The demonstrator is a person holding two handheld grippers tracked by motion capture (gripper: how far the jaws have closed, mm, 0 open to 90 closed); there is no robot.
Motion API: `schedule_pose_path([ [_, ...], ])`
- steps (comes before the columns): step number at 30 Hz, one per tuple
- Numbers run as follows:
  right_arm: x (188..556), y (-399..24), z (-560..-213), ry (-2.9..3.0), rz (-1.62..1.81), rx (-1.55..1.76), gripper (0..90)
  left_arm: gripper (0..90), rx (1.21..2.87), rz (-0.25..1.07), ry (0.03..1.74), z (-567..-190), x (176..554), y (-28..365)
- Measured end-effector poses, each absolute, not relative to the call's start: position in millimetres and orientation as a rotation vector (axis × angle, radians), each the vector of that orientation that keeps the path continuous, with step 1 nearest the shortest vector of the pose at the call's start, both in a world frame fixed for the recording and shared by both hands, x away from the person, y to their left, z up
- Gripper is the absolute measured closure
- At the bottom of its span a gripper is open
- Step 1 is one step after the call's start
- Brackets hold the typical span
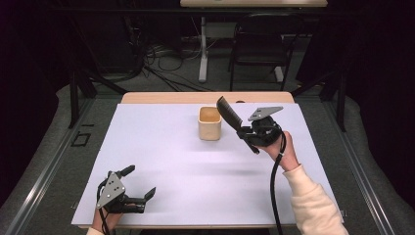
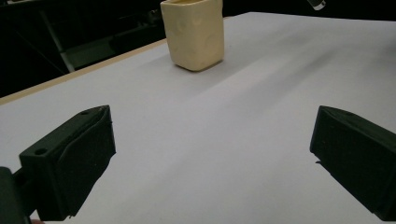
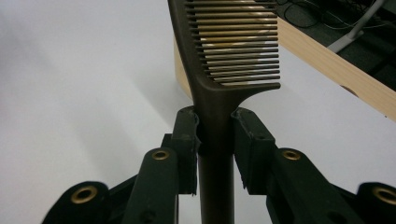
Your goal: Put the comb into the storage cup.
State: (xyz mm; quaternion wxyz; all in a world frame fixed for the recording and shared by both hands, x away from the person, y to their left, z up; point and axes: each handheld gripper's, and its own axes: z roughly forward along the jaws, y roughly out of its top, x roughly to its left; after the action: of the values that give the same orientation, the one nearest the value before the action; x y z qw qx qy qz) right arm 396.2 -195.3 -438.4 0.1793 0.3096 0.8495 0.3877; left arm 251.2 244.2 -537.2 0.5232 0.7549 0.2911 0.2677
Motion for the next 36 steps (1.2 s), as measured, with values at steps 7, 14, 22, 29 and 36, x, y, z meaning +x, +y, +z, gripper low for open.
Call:
schedule_pose_path([
  [7,400,-192,-433,2.395,1.104,0.871,71.2,0.0,1.806,0.644,0.698,-537,251,244],
  [14,404,-188,-426,2.388,1.114,0.858,71.2,0.1,1.807,0.646,0.696,-537,251,245],
  [22,408,-182,-420,2.386,1.117,0.844,71.2,0.1,1.808,0.647,0.696,-537,251,245],
  [29,412,-176,-417,2.383,1.128,0.841,71.2,0.0,1.808,0.647,0.696,-537,251,245],
  [36,416,-171,-416,2.386,1.127,0.839,71.2,0.0,1.807,0.650,0.694,-537,251,245],
])
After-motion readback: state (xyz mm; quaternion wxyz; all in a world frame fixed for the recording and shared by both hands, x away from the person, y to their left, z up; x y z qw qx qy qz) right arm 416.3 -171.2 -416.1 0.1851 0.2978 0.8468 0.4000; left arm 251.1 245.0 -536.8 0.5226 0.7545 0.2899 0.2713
